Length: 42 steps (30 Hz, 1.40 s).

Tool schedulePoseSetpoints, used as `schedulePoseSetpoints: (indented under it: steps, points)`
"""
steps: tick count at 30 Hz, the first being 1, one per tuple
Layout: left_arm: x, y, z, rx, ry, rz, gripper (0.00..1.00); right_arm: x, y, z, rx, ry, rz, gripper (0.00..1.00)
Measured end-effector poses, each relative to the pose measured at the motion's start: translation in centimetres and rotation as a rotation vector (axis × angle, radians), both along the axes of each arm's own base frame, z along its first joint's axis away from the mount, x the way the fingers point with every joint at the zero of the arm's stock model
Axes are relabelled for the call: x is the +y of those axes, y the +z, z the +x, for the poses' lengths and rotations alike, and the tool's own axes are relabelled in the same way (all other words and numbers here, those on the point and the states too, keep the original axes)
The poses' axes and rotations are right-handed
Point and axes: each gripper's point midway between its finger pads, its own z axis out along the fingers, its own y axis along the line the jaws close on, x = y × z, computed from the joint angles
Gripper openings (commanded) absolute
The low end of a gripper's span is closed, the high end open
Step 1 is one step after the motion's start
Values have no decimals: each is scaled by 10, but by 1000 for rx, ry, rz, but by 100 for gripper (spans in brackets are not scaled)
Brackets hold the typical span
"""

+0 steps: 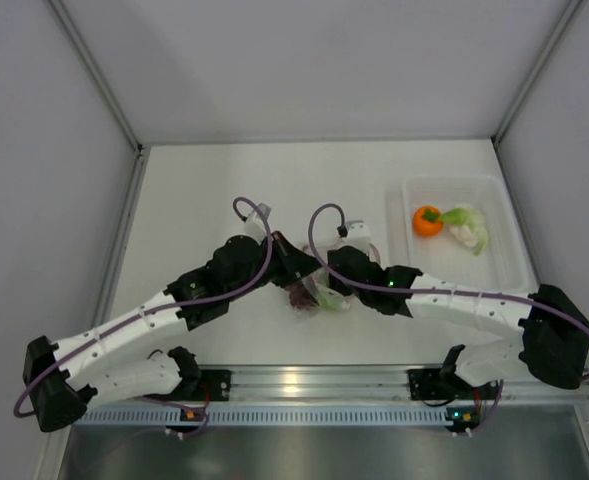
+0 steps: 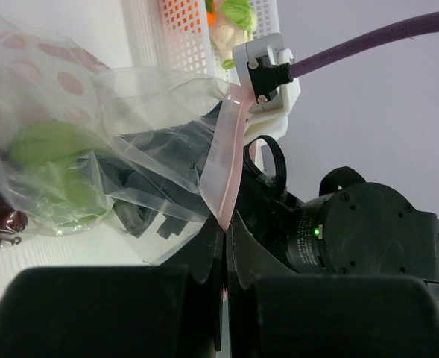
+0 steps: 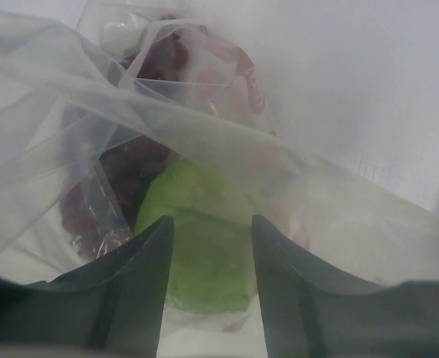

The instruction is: Open the zip-top bag and remove the fake food

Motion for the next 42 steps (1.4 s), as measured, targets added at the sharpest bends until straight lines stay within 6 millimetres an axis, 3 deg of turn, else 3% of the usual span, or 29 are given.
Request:
schedulePoseSetpoints:
  steps: [6,15,22,30,34,37,42]
  points:
    - [6,-23,0,34,26,25,0,5,-14,-15,34,52,4,56]
    - [12,-34,1,36,53,44,0,15,-25,-25,42,82,-16,73]
    - [13,-36,2,33,60,50,0,18,-30,-27,42,82,-20,79]
    - [15,-38,6,20,73,68,0,35,-38,-21,37,75,34,77]
    - [16,-38,6,17,75,70,0,38,-40,-21,33,73,60,65]
    - [16,-38,6,16,75,71,0,39,-40,-21,31,74,71,27]
    - [16,-40,6,17,78,73,0,41,-43,-22,31,69,86,6]
